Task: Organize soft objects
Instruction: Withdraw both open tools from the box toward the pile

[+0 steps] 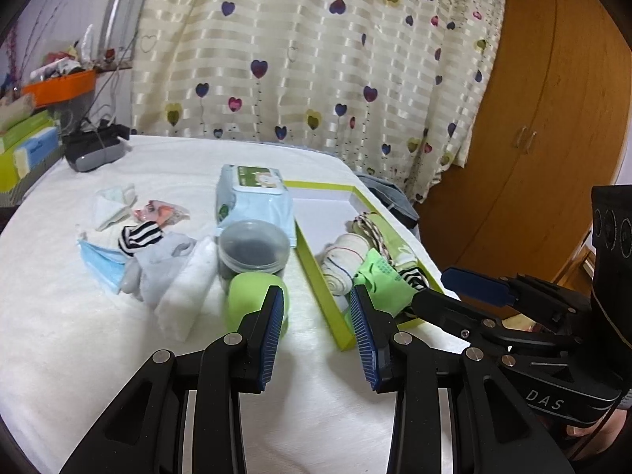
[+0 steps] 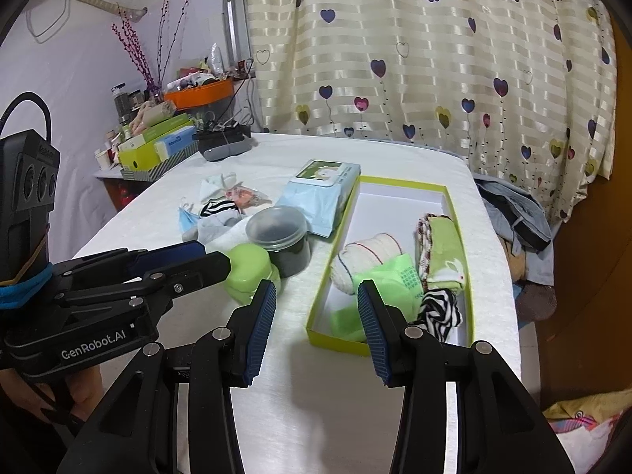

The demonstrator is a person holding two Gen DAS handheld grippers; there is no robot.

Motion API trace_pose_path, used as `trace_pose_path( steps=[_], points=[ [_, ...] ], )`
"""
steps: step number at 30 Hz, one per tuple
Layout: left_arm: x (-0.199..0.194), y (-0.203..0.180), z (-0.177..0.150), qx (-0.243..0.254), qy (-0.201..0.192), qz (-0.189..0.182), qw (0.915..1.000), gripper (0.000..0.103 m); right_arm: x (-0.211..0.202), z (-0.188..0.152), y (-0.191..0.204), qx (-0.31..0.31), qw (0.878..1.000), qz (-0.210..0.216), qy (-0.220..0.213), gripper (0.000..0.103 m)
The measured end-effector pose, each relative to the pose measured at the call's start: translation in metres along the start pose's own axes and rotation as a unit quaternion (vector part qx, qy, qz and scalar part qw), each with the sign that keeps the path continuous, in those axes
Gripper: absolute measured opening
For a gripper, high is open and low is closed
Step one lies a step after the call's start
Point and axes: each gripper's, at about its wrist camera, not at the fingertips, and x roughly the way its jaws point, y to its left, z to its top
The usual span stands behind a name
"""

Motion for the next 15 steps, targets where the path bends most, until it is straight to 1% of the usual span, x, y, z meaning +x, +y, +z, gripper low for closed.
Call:
trace_pose_path(
  steps=[15],
  points=[
    [-0.010,0.029,0.000,-0.021,-0.007,0.013,0.9997,0.034,0.009,0.008,0.025,-0.018,1.000,0.014,0.005,0.045]
  ],
)
